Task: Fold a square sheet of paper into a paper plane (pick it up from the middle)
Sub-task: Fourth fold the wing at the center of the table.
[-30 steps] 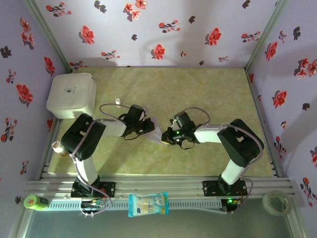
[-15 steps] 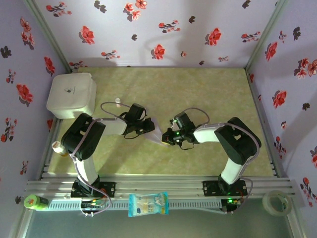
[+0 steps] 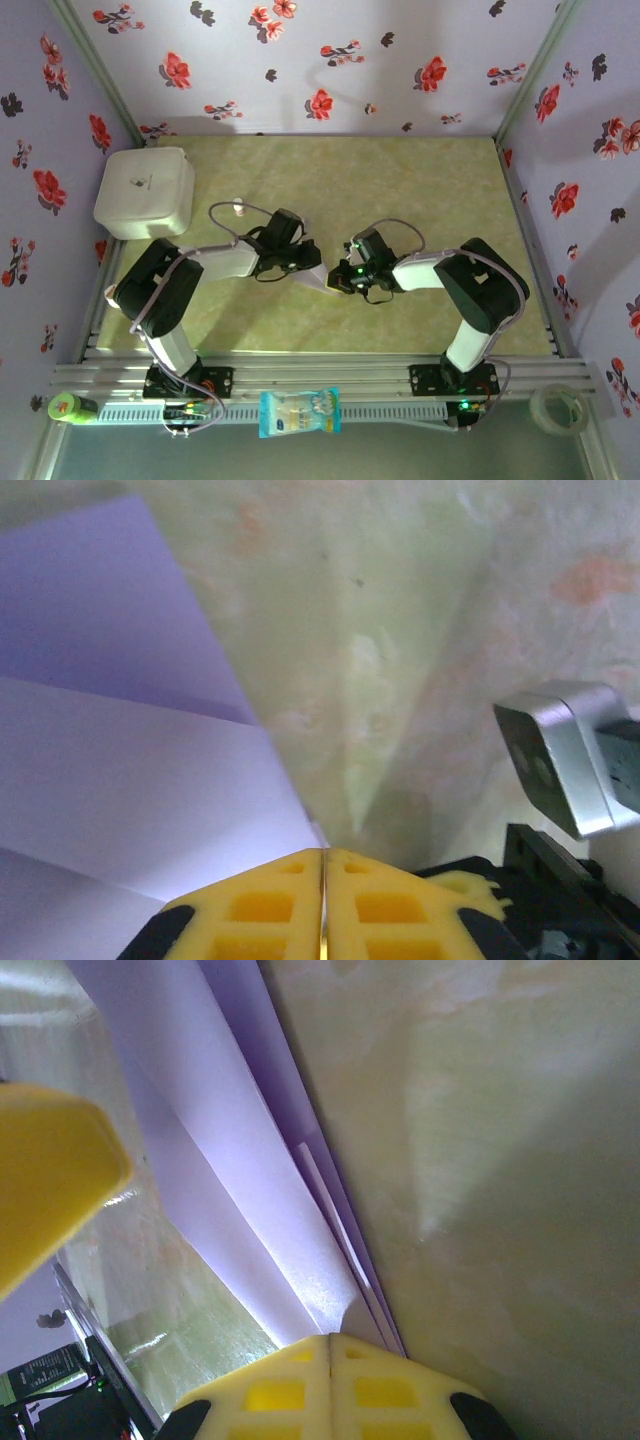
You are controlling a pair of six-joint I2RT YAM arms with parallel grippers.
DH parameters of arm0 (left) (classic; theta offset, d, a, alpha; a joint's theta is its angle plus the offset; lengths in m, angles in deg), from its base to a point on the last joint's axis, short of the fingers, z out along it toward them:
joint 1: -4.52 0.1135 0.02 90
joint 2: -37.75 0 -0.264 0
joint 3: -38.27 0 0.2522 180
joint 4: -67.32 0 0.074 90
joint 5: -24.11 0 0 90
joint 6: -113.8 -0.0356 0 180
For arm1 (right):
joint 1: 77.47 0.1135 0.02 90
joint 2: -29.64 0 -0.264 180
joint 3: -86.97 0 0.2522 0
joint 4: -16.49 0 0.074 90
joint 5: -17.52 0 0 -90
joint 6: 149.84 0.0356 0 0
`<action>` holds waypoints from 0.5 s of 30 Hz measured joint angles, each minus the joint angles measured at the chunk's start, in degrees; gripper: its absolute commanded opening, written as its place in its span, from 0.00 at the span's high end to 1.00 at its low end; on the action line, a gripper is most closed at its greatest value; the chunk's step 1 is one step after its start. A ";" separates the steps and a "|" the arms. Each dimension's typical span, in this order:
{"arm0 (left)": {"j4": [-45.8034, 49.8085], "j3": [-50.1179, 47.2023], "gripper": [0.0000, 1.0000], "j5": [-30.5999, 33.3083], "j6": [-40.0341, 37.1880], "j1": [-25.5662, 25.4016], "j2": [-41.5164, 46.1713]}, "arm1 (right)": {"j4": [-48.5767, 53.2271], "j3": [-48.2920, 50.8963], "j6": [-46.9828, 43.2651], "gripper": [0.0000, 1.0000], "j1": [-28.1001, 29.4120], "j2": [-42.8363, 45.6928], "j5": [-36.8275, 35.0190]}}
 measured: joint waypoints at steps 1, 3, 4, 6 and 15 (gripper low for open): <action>-0.55 -0.24 0.92 0.00 0.74 -0.59 0.00 | -0.02 0.00 0.00 0.99 0.00 0.00 0.00; -1.75 -0.98 0.92 0.04 2.23 -1.44 -0.11 | -0.02 0.00 0.00 0.99 0.00 0.00 0.00; -2.69 -1.49 0.93 0.04 2.99 -1.81 -0.28 | -0.07 0.00 0.00 0.99 0.00 0.00 0.00; -4.28 -2.49 0.93 0.09 4.37 -2.36 -1.01 | -0.31 0.13 0.02 0.99 0.00 0.00 0.00; -8.79 -5.57 0.93 0.96 7.58 -2.69 -3.45 | -1.42 0.68 0.02 1.00 -0.04 0.00 0.15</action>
